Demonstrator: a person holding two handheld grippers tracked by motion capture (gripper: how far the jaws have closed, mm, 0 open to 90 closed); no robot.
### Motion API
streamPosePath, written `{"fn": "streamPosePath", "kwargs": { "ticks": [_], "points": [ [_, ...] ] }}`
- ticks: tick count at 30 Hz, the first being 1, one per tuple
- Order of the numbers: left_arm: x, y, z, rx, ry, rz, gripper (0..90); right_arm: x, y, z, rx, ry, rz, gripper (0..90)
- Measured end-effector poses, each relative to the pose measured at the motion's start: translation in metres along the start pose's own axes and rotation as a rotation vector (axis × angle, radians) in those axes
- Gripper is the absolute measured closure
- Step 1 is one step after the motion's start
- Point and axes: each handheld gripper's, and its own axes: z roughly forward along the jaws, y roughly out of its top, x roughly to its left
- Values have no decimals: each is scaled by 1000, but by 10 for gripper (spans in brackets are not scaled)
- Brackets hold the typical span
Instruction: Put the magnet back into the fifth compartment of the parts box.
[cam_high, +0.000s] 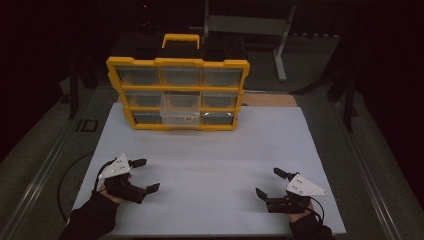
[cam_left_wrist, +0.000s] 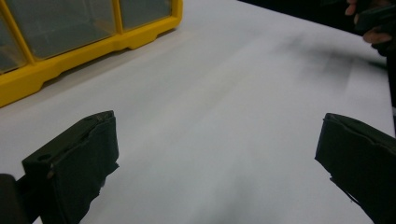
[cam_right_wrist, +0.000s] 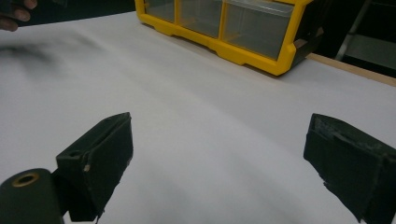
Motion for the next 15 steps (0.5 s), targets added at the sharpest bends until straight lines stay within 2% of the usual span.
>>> {"fn": "streamPosePath", "kwargs": {
  "ticks": [4, 6, 10, 15],
  "points": [
    [-3, -6, -2, -18, 26, -25, 0, 0, 0, 0, 1, 1, -1, 85],
    [-5, -8, -4, -22, 54, -34, 0, 0, 0, 0, 1, 0, -1, 85],
    [-10, -12, -6, -31, 121, -32, 0, 0, 0, 0, 1, 0, 1, 85],
    [-14, -17, -8, -47, 168, -36, 0, 0, 0, -1, 1, 0, -2, 85]
  ]
}}
